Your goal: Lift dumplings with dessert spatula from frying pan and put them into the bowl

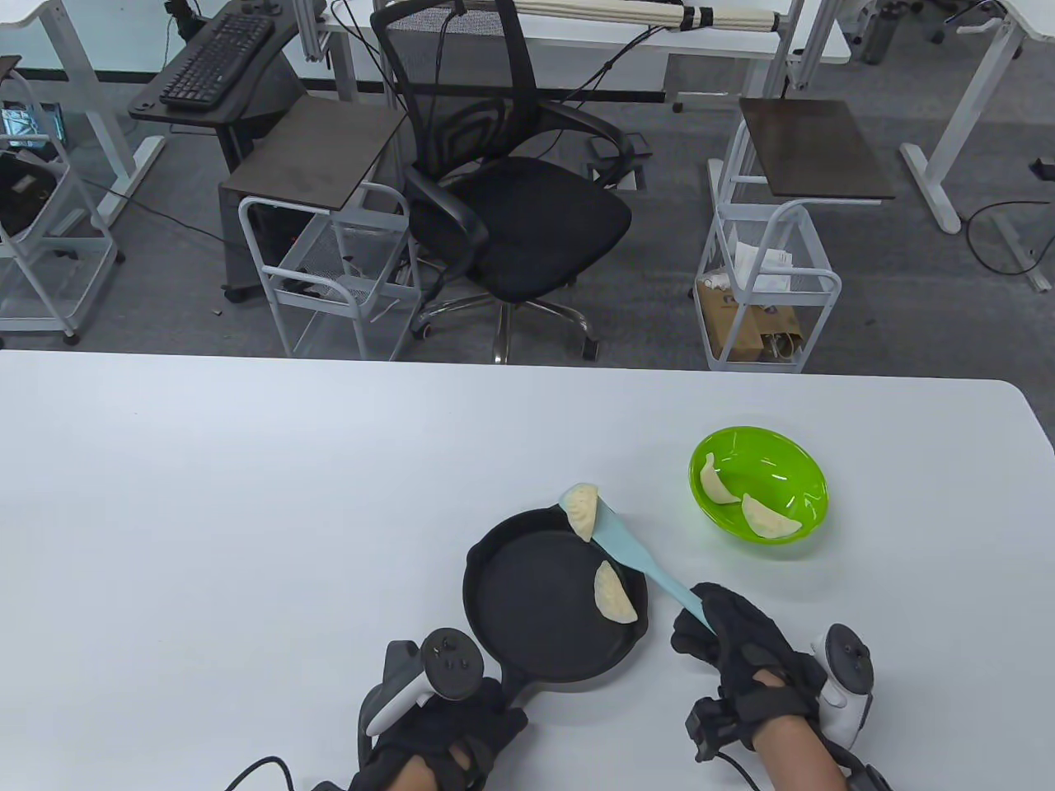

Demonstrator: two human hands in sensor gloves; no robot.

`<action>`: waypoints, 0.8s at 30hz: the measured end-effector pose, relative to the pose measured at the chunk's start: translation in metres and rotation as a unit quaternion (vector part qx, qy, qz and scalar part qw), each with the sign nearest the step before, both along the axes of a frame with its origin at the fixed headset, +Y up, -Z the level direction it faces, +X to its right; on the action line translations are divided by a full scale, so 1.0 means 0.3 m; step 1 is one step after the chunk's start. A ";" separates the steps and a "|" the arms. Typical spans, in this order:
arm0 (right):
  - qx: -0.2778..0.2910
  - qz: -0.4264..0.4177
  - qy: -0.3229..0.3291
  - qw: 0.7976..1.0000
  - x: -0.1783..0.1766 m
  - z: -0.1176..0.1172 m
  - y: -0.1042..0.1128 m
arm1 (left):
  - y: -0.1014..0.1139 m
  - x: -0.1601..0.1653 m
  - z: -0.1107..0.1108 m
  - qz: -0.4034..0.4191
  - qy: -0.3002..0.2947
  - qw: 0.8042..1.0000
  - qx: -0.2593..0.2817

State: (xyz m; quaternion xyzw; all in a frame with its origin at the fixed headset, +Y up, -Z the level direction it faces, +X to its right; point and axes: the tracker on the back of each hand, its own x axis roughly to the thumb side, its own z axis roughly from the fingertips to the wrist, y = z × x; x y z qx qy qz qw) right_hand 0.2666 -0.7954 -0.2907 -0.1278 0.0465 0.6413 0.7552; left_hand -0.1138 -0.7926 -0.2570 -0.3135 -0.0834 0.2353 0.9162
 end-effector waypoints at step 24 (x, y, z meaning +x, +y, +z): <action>0.020 -0.036 -0.125 0.991 0.157 -0.009 -0.002 | 0.000 0.002 0.001 -0.002 0.002 1.000 0.002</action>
